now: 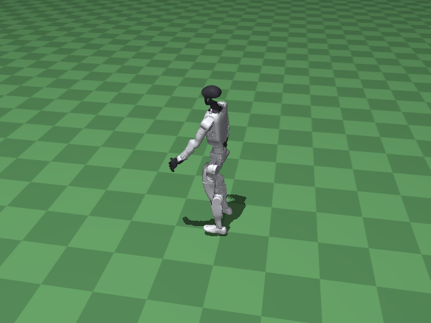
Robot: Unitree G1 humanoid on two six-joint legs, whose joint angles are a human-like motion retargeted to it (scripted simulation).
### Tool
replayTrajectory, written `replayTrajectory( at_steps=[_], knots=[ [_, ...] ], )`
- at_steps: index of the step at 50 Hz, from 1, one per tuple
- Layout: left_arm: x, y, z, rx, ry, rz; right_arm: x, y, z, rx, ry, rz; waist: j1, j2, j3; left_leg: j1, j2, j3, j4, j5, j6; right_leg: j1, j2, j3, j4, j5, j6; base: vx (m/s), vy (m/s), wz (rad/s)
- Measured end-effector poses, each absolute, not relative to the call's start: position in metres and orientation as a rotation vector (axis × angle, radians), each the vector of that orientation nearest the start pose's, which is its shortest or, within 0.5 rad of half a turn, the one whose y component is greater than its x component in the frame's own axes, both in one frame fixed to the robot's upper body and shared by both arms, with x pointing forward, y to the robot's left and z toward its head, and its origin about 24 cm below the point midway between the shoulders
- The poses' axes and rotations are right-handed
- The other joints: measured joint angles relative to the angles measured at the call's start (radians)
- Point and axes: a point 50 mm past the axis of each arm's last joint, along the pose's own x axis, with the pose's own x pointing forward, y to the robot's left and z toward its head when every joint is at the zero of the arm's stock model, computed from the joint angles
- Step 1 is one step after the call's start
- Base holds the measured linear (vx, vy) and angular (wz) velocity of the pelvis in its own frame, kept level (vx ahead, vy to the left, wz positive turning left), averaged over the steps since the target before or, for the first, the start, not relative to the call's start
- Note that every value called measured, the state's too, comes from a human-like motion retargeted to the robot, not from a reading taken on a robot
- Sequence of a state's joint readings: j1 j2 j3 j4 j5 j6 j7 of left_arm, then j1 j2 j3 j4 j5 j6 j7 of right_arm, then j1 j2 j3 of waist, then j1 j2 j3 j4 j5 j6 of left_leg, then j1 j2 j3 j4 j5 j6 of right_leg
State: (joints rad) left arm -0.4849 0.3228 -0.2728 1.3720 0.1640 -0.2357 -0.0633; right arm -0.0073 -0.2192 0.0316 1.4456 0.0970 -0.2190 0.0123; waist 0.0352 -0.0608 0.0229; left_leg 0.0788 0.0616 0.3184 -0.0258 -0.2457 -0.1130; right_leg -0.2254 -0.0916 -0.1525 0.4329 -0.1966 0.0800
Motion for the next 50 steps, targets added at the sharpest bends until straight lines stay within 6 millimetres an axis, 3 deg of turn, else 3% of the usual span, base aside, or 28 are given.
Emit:
replayTrajectory(
  at_steps=[3, 5, 8, 11, 24, 35, 43, 45, 50],
  knots=[
    [0.268, 0.226, -0.076, 0.595, 0.662, -0.201, 0.059, -0.239, -0.166, -0.142, 1.223, -0.182, -0.030, -0.017, 0.027, 0.032, -0.036, -0.029, 0.010, -0.015, 0.008, 0.013, 0.008, 0.016, -0.198, 0.085, 0.037, 0.21, 0.08, 0.54],
    [0.268, 0.223, -0.076, 0.590, 0.648, -0.208, 0.058, -0.239, -0.166, -0.158, 1.225, -0.167, -0.040, -0.041, 0.044, 0.059, -0.071, -0.038, 0.019, -0.034, 0.022, -0.019, -0.005, 0.043, -0.238, 0.133, 0.095, 0.24, 0.07, 0.34],
    [0.262, 0.220, -0.082, 0.565, 0.677, -0.203, 0.059, -0.241, -0.165, -0.161, 1.236, -0.177, -0.071, -0.036, 0.072, 0.097, -0.081, -0.070, 0.027, -0.051, 0.020, 0.019, 0.013, 0.070, -0.436, 0.217, 0.114, 0.25, 0.07, 0.51],
    [0.250, 0.218, -0.093, 0.539, 0.732, -0.210, 0.064, -0.242, -0.165, -0.164, 1.238, -0.171, -0.095, -0.021, 0.098, 0.135, -0.076, -0.093, 0.029, -0.065, 0.016, 0.019, 0.031, 0.098, -0.520, 0.227, 0.130, 0.27, 0.05, 0.40],
    [0.155, 0.209, -0.147, 0.413, 1.021, -0.267, 0.075, -0.245, -0.162, -0.135, 1.193, -0.235, -0.113, 0.042, 0.098, 0.226, -0.060, -0.195, 0.030, -0.113, 0.017, -0.001, 0.005, 0.046, -0.520, 0.059, 0.141, 0.32, 0.00, 0.42],
    [0.085, 0.232, -0.161, 0.335, 1.157, -0.185, 0.082, -0.244, -0.160, -0.127, 1.126, -0.276, -0.031, 0.012, 0.020, 0.257, -0.060, -0.281, 0.053, -0.082, 0.048, 0.044, -0.039, 0.015, -0.510, 0.167, 0.182, 0.38, -0.14, 0.36],
    [0.071, 0.256, -0.157, 0.288, 1.153, -0.012, 0.098, -0.245, -0.156, -0.146, 1.075, -0.250, 0.051, -0.031, -0.017, 0.279, -0.050, -0.307, 0.097, 0.027, 0.068, 0.078, -0.038, -0.008, -0.464, 0.197, 0.182, 0.42, -0.22, 0.02],
    [0.070, 0.257, -0.156, 0.287, 1.143, 0.005, 0.102, -0.245, -0.155, -0.154, 1.068, -0.234, 0.073, -0.043, -0.027, 0.280, -0.051, -0.309, 0.118, 0.057, 0.069, 0.084, -0.036, 0.001, -0.449, 0.221, 0.182, 0.43, -0.22, -0.11],
    [0.070, 0.253, -0.158, 0.289, 1.150, -0.005, 0.114, -0.245, -0.152, -0.175, 1.058, -0.200, 0.110, -0.073, -0.025, 0.265, -0.073, -0.322, 0.225, 0.123, 0.071, 0.122, -0.065, 0.014, -0.387, 0.163, 0.182, 0.42, -0.16, -0.01]
  ],
)
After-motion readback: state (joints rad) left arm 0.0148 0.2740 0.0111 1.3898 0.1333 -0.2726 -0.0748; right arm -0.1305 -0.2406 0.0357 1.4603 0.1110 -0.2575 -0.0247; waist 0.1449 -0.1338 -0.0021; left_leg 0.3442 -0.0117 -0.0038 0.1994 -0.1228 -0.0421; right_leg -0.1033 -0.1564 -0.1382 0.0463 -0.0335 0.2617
